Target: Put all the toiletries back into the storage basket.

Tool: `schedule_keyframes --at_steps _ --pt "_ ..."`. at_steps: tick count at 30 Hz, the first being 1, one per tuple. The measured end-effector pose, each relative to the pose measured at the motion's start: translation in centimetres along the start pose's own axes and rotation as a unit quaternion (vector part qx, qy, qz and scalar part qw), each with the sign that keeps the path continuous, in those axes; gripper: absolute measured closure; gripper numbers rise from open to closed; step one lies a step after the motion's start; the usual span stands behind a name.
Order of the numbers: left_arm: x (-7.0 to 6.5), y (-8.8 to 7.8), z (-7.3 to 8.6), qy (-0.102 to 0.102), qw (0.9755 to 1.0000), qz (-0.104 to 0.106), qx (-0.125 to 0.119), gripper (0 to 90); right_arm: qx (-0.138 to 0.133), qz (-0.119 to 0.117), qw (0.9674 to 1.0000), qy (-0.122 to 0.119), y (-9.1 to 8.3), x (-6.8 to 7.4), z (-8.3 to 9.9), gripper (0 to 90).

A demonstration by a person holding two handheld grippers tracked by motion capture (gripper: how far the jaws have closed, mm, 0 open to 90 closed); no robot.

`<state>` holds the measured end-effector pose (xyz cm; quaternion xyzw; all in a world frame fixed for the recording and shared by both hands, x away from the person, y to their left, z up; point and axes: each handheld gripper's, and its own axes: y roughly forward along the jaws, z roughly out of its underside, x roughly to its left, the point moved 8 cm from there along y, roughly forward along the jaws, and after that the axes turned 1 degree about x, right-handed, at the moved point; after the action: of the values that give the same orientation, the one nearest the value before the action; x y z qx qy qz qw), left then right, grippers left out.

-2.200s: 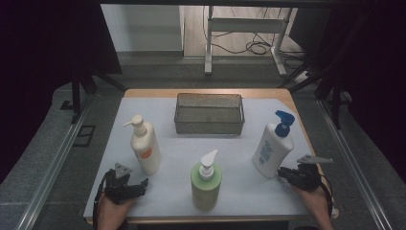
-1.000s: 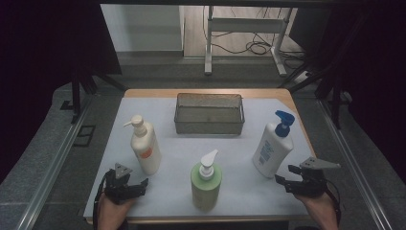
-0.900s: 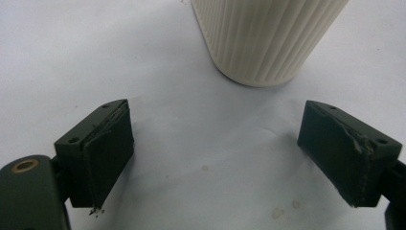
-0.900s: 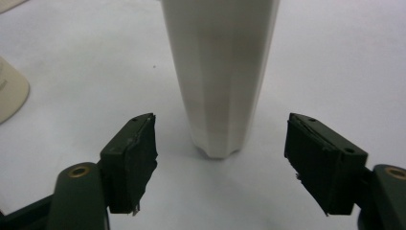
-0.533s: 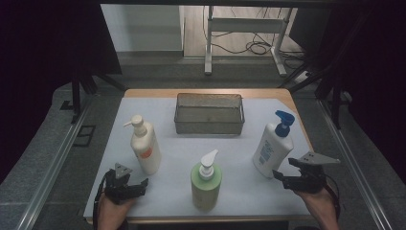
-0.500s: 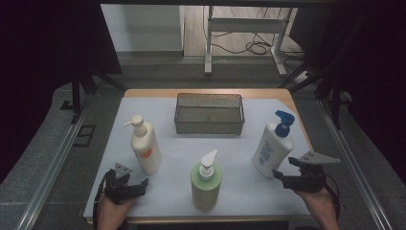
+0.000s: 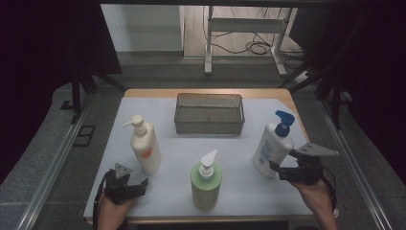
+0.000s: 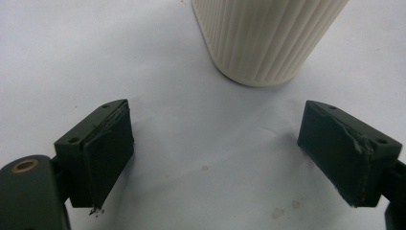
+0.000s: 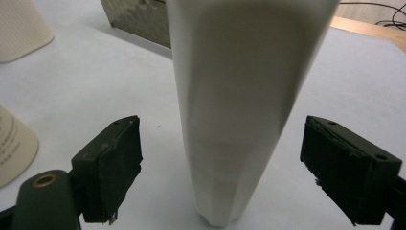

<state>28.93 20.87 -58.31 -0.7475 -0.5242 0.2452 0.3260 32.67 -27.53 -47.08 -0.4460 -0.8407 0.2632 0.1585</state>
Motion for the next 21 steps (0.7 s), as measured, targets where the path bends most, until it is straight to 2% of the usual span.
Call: schedule_keyframes --at_steps 7,15,21 --pt "0.0 0.0 0.0 0.000 1.0000 0.000 0.000 11.7 -0.011 0.006 0.9999 0.003 0.4 -0.2 -1.1 13.7" --pt "0.0 0.0 0.0 0.001 1.0000 0.000 0.001 11.7 -0.017 0.017 0.9997 -0.005 1.2 -0.4 -2.4 14.1" --pt "0.0 0.0 0.0 0.001 1.0000 0.000 0.001 11.7 -0.020 0.024 0.9995 -0.003 1.7 -0.6 -2.7 16.2"
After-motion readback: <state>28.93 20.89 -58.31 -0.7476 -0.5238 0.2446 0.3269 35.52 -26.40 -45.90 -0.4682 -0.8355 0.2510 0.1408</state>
